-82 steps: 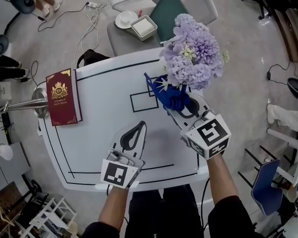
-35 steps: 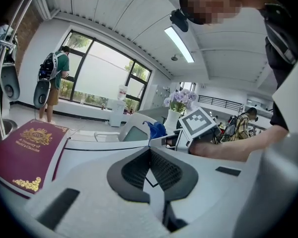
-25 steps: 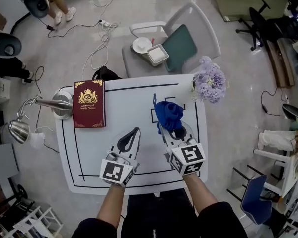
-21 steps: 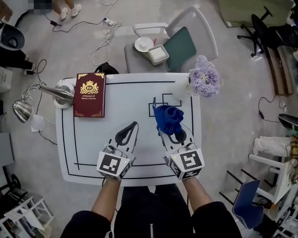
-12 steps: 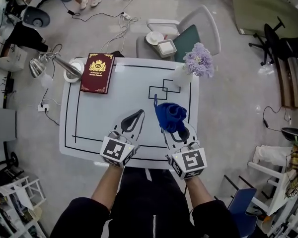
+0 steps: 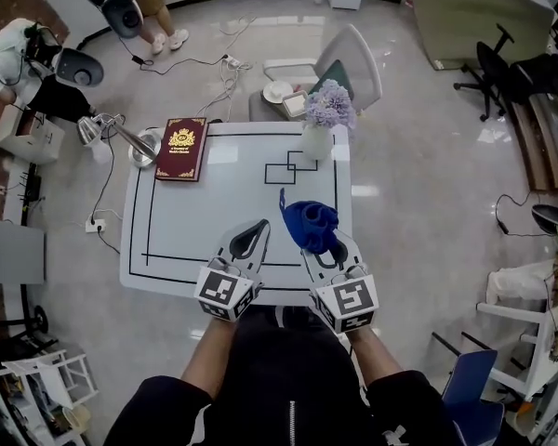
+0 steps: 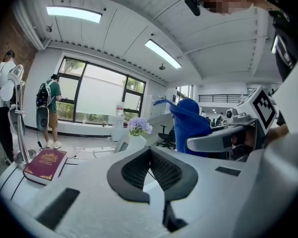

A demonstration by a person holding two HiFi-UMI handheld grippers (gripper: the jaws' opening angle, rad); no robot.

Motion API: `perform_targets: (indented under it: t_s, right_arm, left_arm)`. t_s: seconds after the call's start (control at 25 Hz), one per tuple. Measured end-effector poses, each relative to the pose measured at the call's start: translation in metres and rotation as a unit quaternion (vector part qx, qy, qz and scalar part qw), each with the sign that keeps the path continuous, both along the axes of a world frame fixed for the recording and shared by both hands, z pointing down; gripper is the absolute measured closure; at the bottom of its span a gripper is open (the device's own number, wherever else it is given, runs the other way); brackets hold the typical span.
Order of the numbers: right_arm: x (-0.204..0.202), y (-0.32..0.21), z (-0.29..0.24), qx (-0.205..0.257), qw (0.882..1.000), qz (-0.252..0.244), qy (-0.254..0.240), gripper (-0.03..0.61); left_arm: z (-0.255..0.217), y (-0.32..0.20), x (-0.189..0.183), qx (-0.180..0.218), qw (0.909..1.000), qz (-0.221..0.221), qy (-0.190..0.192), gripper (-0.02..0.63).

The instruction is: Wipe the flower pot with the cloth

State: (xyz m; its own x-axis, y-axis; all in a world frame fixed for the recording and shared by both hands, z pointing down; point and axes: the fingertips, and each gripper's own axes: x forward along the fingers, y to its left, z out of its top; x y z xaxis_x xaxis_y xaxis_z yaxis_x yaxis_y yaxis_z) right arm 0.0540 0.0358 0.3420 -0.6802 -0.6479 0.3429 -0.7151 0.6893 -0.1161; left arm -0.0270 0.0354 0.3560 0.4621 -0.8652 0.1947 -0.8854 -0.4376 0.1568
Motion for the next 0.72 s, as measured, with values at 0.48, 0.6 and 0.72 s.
perform_targets:
  t_s: [0.48,0.6,0.72]
  right_arm:
    - [0.005,0.019,-0.017,0.010,1.000,-0.022,-0.008,0.465]
    - [0.005,0.021,-0.016,0.009,1.000,-0.026,-0.007,0.465]
    - [0.007,0.021,-0.010,0.009,1.000,-0.029,0.000,0.465]
  left_arm:
    - [-0.017,0.020,0.015,0.011,0.9999,-0.001,-0.010,0.608]
    - [-0.018,0.021,0.020,0.014,0.9999,0.001,-0.009,0.609]
    - [-0.018,0.021,0.025,0.016,0.9998,0.006,-0.009,0.609]
